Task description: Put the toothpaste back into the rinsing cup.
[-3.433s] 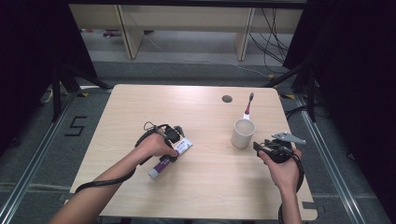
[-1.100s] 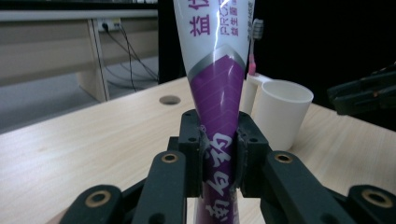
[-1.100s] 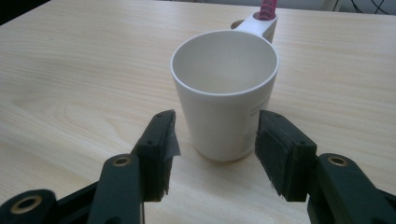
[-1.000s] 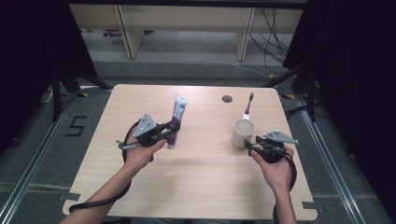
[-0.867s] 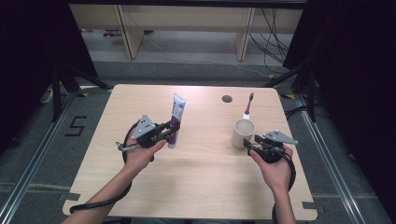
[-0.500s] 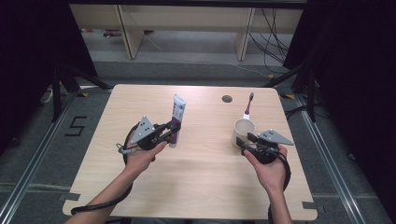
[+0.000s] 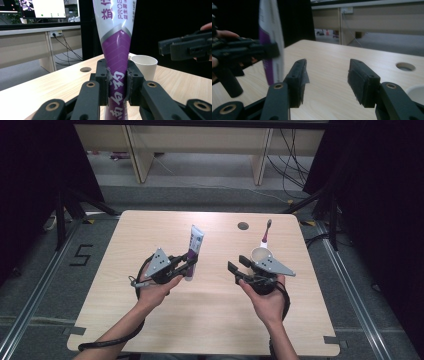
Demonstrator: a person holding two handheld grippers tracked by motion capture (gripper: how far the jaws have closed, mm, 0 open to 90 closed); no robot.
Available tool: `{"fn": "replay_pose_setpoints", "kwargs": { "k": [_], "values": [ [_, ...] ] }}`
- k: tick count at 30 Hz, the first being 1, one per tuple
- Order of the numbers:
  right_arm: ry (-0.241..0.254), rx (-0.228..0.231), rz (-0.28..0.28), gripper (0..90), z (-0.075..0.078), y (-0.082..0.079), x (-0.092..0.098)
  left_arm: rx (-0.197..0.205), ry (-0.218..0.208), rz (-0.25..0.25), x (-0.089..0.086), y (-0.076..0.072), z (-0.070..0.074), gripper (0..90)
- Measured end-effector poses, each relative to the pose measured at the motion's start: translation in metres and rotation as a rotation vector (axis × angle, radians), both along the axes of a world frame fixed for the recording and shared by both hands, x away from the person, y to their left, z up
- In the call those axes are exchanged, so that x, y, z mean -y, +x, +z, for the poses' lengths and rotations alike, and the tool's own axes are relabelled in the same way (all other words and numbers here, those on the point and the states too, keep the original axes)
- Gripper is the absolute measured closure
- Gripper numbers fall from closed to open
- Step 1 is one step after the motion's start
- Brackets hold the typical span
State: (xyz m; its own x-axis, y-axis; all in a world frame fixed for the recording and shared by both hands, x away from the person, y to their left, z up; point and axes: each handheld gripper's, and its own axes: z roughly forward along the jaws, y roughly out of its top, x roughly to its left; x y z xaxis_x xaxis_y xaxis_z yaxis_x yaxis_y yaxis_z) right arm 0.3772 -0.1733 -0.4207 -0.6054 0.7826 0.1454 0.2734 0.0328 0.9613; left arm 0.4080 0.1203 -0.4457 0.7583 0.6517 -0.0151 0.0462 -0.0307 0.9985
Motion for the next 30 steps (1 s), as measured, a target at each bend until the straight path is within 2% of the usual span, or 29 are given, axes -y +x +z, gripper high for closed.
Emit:
{"fn": "replay_pose_setpoints", "kwargs": {
  "k": [1,3,4,5,8,9,12,13,16,18,23,26,28,30],
  "values": [
    [0.013,0.013,0.023,49.4,0.003,0.001,-0.008,0.001,0.001,-0.004,0.002,0.0,-0.001,75.9],
    [0.015,-0.002,0.03,49.5,0.005,0.001,-0.01,0.002,0.003,-0.008,0.003,-0.001,-0.001,75.9],
    [0.03,0.009,0.032,49.5,0.007,0.001,-0.015,0.005,0.002,-0.01,0.005,-0.001,-0.002,75.8],
    [0.019,0.022,0.051,49.4,0.01,0.003,-0.019,0.004,0.003,-0.011,0.006,-0.001,-0.002,75.9],
    [0.022,0.038,0.049,49.6,0.013,0.004,-0.023,0.006,0.006,-0.019,0.008,-0.002,-0.003,75.8],
    [0.022,0.072,0.057,49.8,0.016,0.005,-0.027,0.009,0.009,-0.025,0.011,-0.002,-0.004,75.8],
    [0.048,0.059,0.078,49.7,0.021,0.005,-0.034,0.008,0.01,-0.033,0.014,-0.003,-0.004,75.8],
    [0.045,0.082,0.083,49.6,0.021,0.007,-0.035,0.01,0.011,-0.038,0.016,-0.004,-0.004,75.8],
    [0.053,0.087,0.083,49.3,0.023,0.009,-0.039,0.011,0.011,-0.043,0.018,-0.005,-0.004,75.8],
    [0.064,0.061,0.101,48.9,0.025,0.009,-0.042,0.013,0.015,-0.048,0.02,-0.005,-0.004,75.7],
    [0.077,0.062,0.114,48.4,0.025,0.013,-0.046,0.014,0.02,-0.059,0.023,-0.007,-0.004,75.7],
    [0.068,0.065,0.105,48.3,0.026,0.014,-0.047,0.016,0.024,-0.065,0.025,-0.008,-0.004,75.8],
    [0.087,0.053,0.11,48.3,0.027,0.013,-0.049,0.019,0.029,-0.069,0.026,-0.008,-0.003,75.7],
    [0.087,0.069,0.121,48.4,0.027,0.015,-0.051,0.018,0.028,-0.071,0.028,-0.008,-0.003,75.7]
  ]
}}
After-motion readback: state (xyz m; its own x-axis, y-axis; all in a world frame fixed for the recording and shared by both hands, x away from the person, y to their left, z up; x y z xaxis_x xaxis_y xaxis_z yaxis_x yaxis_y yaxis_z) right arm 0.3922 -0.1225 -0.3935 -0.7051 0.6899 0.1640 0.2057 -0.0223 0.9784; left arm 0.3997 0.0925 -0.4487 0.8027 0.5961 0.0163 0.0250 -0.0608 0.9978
